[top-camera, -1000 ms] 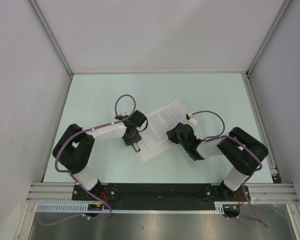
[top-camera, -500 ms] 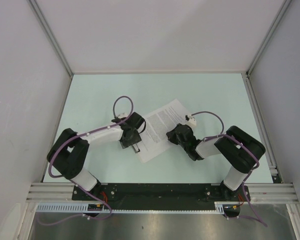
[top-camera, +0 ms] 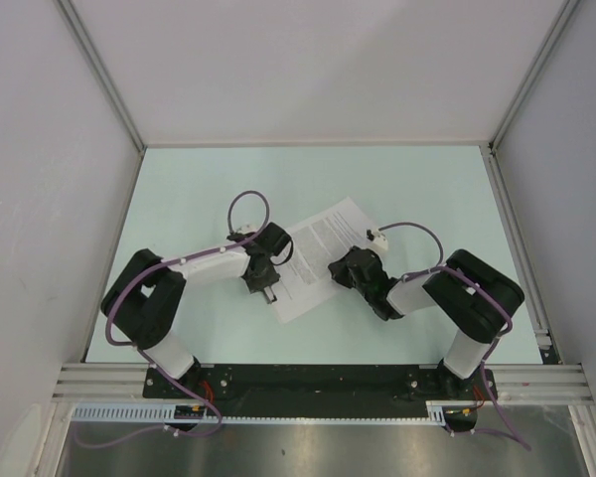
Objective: Put the files into the folder
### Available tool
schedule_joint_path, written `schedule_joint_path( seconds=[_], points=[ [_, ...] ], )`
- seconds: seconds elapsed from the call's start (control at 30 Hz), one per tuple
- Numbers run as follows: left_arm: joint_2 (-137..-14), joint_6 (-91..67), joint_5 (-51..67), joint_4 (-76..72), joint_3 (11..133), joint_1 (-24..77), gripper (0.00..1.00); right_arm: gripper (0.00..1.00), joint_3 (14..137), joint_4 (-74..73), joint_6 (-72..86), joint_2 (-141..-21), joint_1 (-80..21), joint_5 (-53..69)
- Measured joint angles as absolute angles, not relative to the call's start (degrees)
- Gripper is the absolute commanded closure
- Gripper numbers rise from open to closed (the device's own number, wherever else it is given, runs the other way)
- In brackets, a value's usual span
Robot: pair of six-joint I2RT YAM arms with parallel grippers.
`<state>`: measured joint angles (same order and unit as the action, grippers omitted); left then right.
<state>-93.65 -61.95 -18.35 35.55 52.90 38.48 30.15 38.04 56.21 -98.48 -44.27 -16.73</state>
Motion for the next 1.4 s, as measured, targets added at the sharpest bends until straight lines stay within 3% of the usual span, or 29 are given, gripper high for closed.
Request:
schedule_joint_path(
  seconds=[0.07,0.1,0.13,1.4],
  points=[
    [-93.62,-62.52,-18.31,35.44,52.82,38.48,0.87,1.0,30.24,38.06,56.82,-98.63,-44.66,-17.19],
    [-93.6,-62.76,-18.28,35.09,52.66,38.5,0.99,1.0,30.24,38.09,56.95,-98.7,-44.97,-17.5],
    [-93.38,-63.07,-18.24,34.81,52.45,38.5,1.0,1.0,30.26,38.04,57.17,-98.7,-45.39,-17.8],
    [-81.71,-66.67,-16.12,20.25,39.07,36.71,1.0,1.0,29.58,36.84,60.9,-97.82,-57.3,-30.87]
  ],
)
